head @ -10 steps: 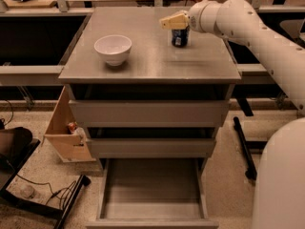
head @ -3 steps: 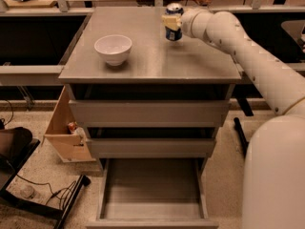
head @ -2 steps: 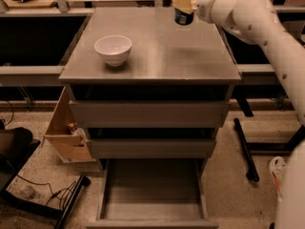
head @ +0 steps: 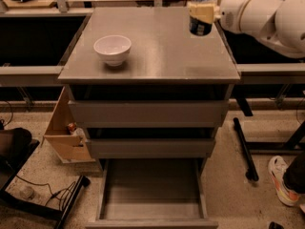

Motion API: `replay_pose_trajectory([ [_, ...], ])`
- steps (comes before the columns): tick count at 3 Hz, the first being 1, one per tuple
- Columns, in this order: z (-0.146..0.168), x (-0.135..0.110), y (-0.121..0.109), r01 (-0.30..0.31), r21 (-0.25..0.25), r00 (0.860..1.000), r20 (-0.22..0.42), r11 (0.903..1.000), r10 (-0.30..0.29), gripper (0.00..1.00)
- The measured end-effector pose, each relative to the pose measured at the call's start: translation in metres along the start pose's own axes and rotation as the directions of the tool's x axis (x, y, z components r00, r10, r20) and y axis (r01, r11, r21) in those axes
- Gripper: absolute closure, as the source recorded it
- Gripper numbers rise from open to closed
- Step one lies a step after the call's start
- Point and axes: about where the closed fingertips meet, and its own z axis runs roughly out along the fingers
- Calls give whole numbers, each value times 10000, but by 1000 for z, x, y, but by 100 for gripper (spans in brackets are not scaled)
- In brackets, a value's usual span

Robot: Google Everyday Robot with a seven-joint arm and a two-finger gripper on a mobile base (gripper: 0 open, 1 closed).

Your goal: Place pepsi can into bottom drawer

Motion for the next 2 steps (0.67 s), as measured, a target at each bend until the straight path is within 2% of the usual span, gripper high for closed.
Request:
replay_pose_trajectory([
  [2,-88,33,38,392,-600,9950,-890,9974,-445,100],
])
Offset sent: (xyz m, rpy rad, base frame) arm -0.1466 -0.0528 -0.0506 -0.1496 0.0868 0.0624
